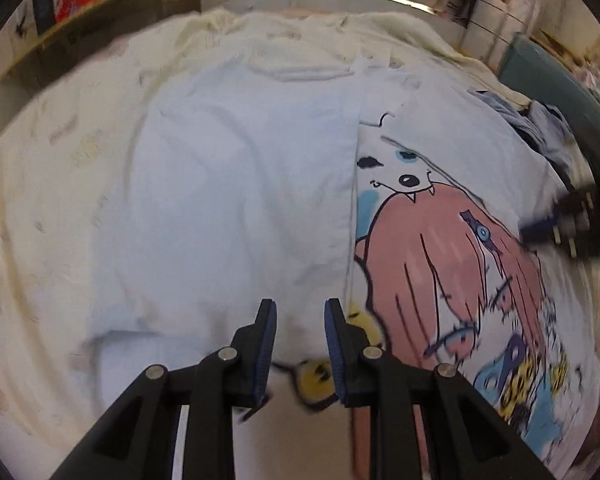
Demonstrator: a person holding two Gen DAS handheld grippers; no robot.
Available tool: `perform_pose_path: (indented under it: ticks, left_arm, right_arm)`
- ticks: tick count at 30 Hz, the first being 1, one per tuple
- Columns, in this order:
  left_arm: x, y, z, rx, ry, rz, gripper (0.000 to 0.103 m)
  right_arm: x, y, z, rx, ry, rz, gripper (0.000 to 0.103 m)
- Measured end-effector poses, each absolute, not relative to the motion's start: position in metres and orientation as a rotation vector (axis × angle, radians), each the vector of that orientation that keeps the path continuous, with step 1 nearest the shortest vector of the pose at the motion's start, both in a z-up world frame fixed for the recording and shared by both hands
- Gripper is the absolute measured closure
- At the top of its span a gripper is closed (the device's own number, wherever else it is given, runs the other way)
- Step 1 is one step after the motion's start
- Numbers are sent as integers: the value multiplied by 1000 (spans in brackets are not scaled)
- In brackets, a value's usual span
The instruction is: Fold clothes
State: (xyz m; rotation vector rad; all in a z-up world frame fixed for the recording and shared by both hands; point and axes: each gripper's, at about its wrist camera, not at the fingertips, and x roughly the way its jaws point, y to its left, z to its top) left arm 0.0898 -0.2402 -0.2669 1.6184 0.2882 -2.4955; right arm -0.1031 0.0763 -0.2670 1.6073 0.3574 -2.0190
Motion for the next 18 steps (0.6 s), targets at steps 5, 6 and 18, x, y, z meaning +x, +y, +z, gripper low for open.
perform_pose_path:
  ticks: [5, 6, 18]
  left_arm:
    - [87, -232, -275, 1842, 303, -2401, 77]
    - [94, -228, -271, 1849, 329, -2417, 77]
    - [206, -178, -280, 1942, 399, -2310, 77]
  right_arm:
    - [-76, 78, -259, 1631, 415, -1953, 85]
    - [-69, 80, -253, 1616, 408, -1947, 85]
    - [-12, 87, -279, 1690, 249, -2036, 81]
